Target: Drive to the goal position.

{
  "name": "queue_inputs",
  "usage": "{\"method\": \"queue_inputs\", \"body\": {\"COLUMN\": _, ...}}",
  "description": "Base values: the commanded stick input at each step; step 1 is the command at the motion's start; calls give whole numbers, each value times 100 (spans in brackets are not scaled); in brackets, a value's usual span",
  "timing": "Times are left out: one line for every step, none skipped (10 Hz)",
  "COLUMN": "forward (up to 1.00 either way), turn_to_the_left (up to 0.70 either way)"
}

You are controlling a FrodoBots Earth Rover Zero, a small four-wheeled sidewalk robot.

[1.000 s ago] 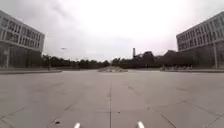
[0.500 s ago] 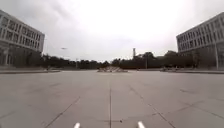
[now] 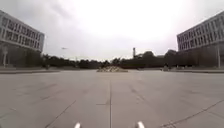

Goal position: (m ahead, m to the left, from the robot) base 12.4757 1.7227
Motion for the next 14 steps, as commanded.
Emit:
{"method": "queue_inputs", "body": {"forward": 50, "turn_to_the_left": 0}}
{"method": "queue_inputs", "body": {"forward": 50, "turn_to_the_left": 0}}
{"method": "queue_inputs", "body": {"forward": 50, "turn_to_the_left": 0}}
{"method": "queue_inputs", "body": {"forward": 50, "turn_to_the_left": 0}}
{"method": "queue_inputs", "body": {"forward": 50, "turn_to_the_left": 0}}
{"method": "queue_inputs", "body": {"forward": 50, "turn_to_the_left": 0}}
{"method": "queue_inputs", "body": {"forward": 50, "turn_to_the_left": 0}}
{"method": "queue_inputs", "body": {"forward": 50, "turn_to_the_left": 0}}
{"method": "queue_inputs", "body": {"forward": 50, "turn_to_the_left": 0}}
{"method": "queue_inputs", "body": {"forward": 50, "turn_to_the_left": 0}}
{"method": "queue_inputs", "body": {"forward": 50, "turn_to_the_left": 0}}
{"method": "queue_inputs", "body": {"forward": 50, "turn_to_the_left": 0}}
{"method": "queue_inputs", "body": {"forward": 50, "turn_to_the_left": 0}}
{"method": "queue_inputs", "body": {"forward": 50, "turn_to_the_left": 0}}
